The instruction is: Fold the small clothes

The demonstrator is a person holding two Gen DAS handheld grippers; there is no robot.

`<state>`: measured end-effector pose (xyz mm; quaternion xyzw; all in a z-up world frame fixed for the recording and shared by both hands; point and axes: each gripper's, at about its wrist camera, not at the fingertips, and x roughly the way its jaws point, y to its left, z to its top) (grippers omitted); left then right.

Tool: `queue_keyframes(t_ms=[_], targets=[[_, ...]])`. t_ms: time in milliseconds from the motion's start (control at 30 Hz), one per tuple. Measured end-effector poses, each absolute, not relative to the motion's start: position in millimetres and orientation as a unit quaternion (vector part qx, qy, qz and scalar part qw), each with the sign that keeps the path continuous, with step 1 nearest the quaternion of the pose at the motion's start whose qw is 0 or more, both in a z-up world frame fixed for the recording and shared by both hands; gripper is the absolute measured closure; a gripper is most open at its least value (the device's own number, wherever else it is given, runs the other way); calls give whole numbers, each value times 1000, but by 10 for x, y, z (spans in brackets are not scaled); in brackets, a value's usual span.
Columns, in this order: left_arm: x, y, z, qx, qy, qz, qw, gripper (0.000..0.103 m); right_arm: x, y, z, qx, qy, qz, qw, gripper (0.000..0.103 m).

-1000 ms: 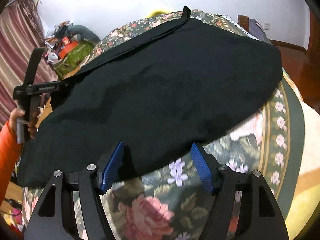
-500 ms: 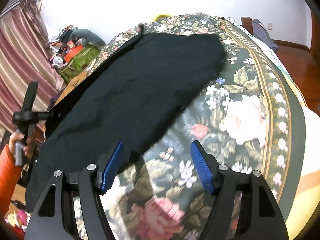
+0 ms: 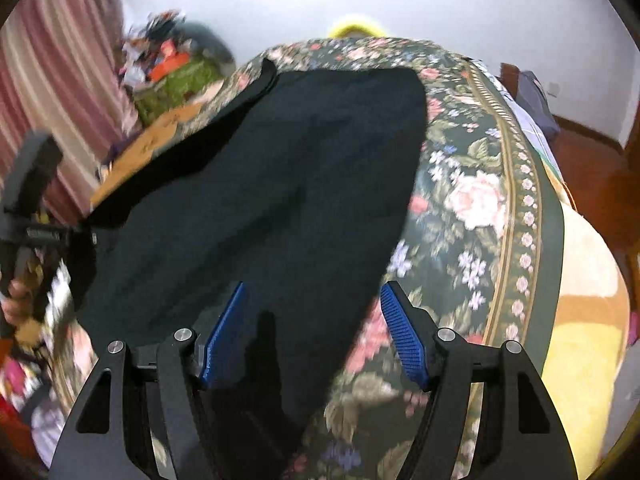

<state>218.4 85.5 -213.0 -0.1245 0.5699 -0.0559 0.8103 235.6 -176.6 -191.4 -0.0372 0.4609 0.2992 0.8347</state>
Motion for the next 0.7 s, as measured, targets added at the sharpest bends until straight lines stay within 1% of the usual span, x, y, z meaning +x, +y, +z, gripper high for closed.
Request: queue_keyframes(t_ms=[67,100,133,200,267,433,533,633,700], targets=[[2117,867,-2119,-80,559,-24,825,95,2343,-1730,-2022,-53,474,297,827,38],[2096,910,-2125,-68,556,-11,828,91,2352,-1714,-2068,-59,479,296,824,38],[2049,984,-2135,-60,553,0,831,86,2346,-1705,-2111,-62,482,297,822,38],[1958,1139,-2155,-45,550,25,834,66,2350,-1714,-2160,-52,483,298,822,38],[1900,1325,-2170,-40,550,43,833,59,2400,-1734,-2166,-40,488,299,819,37],[1925,1590,-2099,-44,546,89,832,60,2458,-1739,-2099,-51,479,297,825,37],[2117,1593,-1966,-65,530,74,842,59,2502,-1740,-2044,-51,466,299,831,37],[2388,1422,-1879,-52,517,52,853,53,2582,-1718,-2013,-50,453,298,839,37],[2611,1295,-1881,-36,511,39,858,42,2646,-1695,-2006,-49,447,297,842,37]])
